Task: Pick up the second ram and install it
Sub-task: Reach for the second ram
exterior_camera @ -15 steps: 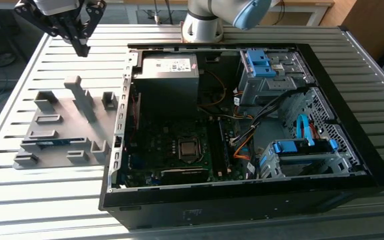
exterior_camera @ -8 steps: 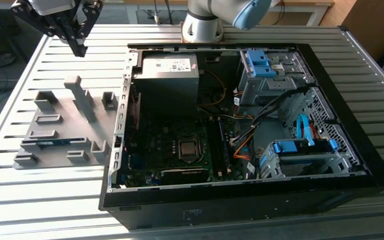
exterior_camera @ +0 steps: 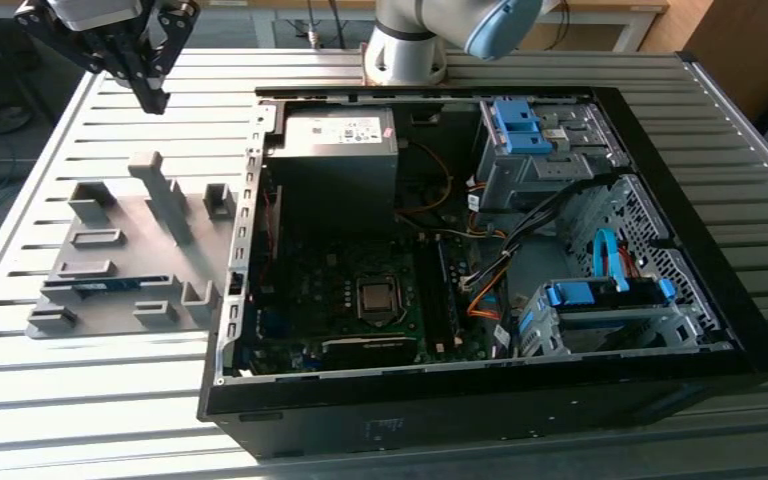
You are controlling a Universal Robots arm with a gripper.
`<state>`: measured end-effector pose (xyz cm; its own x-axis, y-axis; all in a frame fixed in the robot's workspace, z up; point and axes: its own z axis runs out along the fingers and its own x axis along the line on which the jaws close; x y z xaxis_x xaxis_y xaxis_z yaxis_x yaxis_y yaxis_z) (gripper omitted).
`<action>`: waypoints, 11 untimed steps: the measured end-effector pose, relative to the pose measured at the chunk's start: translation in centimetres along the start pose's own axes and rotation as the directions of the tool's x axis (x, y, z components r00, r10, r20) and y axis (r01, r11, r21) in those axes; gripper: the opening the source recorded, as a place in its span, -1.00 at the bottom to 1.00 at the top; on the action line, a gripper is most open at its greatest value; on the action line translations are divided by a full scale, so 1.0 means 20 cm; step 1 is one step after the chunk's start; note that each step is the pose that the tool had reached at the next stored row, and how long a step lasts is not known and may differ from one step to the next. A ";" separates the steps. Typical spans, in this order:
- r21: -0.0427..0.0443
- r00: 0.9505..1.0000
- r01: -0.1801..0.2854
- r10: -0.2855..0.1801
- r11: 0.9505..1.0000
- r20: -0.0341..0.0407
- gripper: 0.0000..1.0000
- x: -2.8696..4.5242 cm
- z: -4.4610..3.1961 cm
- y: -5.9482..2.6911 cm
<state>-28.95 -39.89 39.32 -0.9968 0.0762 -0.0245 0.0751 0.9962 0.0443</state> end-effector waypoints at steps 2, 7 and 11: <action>0.000 1.000 0.000 0.000 1.000 0.000 -0.79 0.006 0.000 0.000; 0.000 1.000 0.000 0.000 1.000 0.000 -0.79 0.020 0.000 -0.002; 0.000 1.000 0.000 0.000 1.000 0.000 -0.79 0.031 -0.001 -0.002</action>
<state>-29.59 -39.89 39.31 -0.9968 0.0763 -0.0245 0.0751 0.9962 0.0444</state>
